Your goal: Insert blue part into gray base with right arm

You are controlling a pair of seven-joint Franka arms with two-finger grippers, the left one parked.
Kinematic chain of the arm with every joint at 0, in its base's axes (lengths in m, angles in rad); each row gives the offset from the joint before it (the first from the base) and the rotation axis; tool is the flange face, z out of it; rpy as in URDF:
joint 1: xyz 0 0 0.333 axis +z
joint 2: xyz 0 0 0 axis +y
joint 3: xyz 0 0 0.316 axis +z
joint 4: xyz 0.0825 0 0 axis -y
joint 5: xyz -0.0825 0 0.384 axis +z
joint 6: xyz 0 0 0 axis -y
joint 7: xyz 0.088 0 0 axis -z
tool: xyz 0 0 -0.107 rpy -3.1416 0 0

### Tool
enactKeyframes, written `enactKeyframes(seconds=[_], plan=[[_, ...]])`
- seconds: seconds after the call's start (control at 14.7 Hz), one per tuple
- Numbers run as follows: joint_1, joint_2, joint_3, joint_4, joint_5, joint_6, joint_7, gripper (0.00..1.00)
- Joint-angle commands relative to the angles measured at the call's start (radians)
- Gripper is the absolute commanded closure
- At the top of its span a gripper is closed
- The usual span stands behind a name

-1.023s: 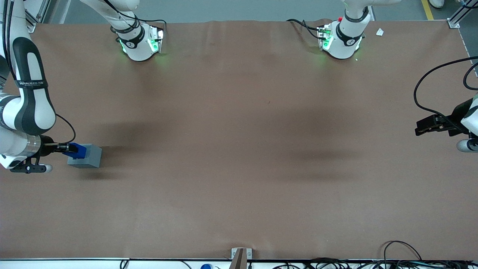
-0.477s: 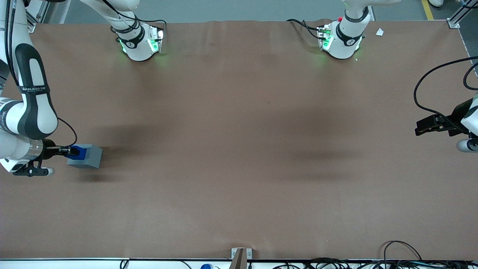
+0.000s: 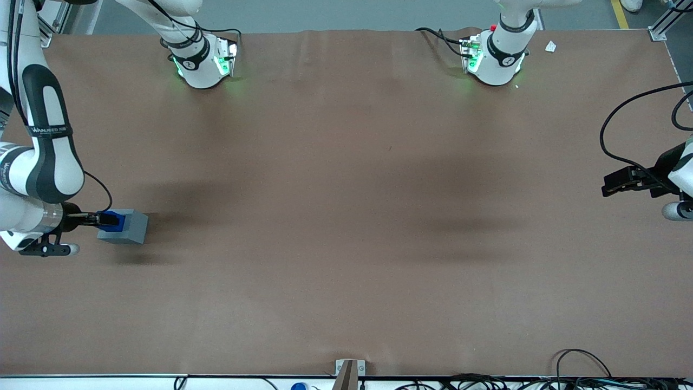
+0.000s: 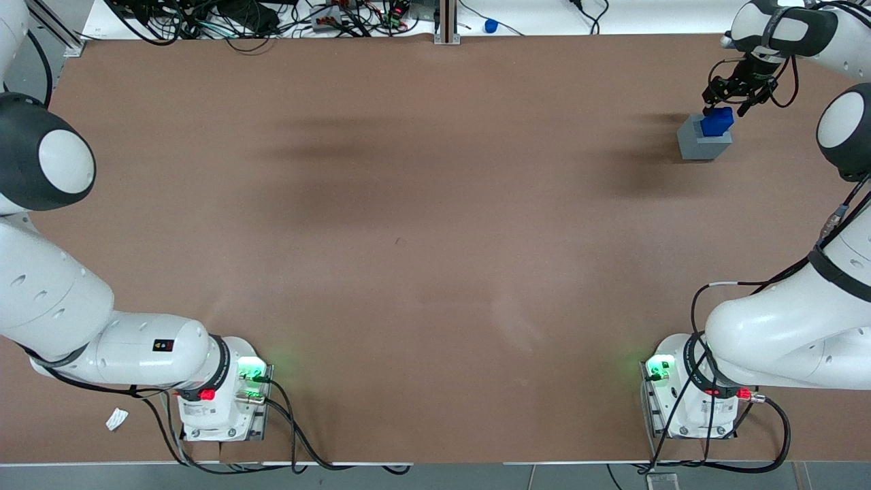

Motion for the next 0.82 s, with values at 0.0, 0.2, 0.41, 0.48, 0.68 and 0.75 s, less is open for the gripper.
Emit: enactKeyframes(seconds=[0.0,0.2,0.41,0.48,0.68,0.75], plan=[[-0.008,0.005,0.011,0.02,0.015,-0.012,0.0,0.0],[-0.003,-0.035,0.014,0.038,0.015,-0.07,-0.006,0.0],[-0.002,-0.063,0.019,0.133,0.016,-0.195,0.0,0.0],[0.0,-0.081,0.019,0.18,0.016,-0.269,0.003,0.0],[0.013,-0.144,0.019,0.292,0.016,-0.441,0.003,0.0],[0.013,-0.166,0.019,0.302,0.018,-0.466,0.005,0.0]])
